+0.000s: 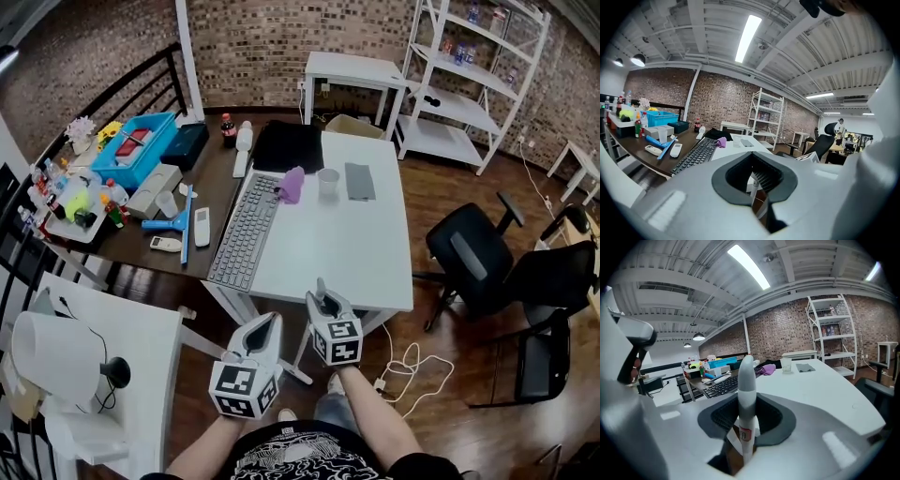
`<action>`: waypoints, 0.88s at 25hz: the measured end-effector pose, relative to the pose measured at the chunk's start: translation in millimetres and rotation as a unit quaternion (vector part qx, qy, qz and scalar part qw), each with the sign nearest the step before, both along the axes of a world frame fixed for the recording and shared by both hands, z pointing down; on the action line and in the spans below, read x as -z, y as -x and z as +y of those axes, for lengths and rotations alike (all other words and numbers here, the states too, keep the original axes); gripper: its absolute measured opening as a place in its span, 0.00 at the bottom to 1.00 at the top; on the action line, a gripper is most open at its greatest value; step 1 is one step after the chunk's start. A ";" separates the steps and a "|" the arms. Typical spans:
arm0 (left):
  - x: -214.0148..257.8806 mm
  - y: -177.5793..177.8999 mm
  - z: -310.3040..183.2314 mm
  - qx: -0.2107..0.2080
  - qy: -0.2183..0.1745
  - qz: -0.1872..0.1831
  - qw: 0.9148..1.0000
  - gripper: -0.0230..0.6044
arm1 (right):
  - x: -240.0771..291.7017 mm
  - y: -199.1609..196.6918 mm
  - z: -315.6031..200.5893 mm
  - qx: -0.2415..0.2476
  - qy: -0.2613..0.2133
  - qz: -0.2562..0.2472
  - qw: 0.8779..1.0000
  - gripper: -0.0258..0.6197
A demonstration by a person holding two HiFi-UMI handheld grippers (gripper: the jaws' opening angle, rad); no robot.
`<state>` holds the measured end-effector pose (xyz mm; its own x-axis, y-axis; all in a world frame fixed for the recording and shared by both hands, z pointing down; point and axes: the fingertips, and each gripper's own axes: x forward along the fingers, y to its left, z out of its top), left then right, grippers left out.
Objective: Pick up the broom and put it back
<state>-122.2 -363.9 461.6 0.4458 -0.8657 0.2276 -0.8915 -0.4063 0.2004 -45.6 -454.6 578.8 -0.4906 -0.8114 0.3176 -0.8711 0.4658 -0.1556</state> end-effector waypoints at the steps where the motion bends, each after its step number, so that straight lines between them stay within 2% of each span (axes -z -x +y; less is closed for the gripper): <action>1: -0.2 0.9 3.0 -0.001 0.000 0.002 1.000 0.04 | 1.9 1.3 7.0 0.001 -0.001 0.000 1.000 0.18; 11: -1.7 11.0 28.2 -0.002 -0.006 0.027 1.000 0.04 | 40.1 4.4 68.4 0.003 -0.043 0.008 0.999 0.18; 17: 9.1 3.8 43.2 -0.004 -0.021 0.027 0.999 0.04 | 108.7 -9.2 99.3 0.012 -0.098 0.011 0.995 0.18; 22: 24.0 -9.8 52.2 -0.004 -0.040 0.012 0.999 0.04 | 168.2 -31.7 122.9 0.021 -0.139 0.005 0.990 0.18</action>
<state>-112.4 -311.7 437.6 0.4570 -0.8773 0.1467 -0.8837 -0.4290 0.1872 -13.8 -331.6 410.6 -0.5240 -0.8469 0.0898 -0.8507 0.5256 -0.0071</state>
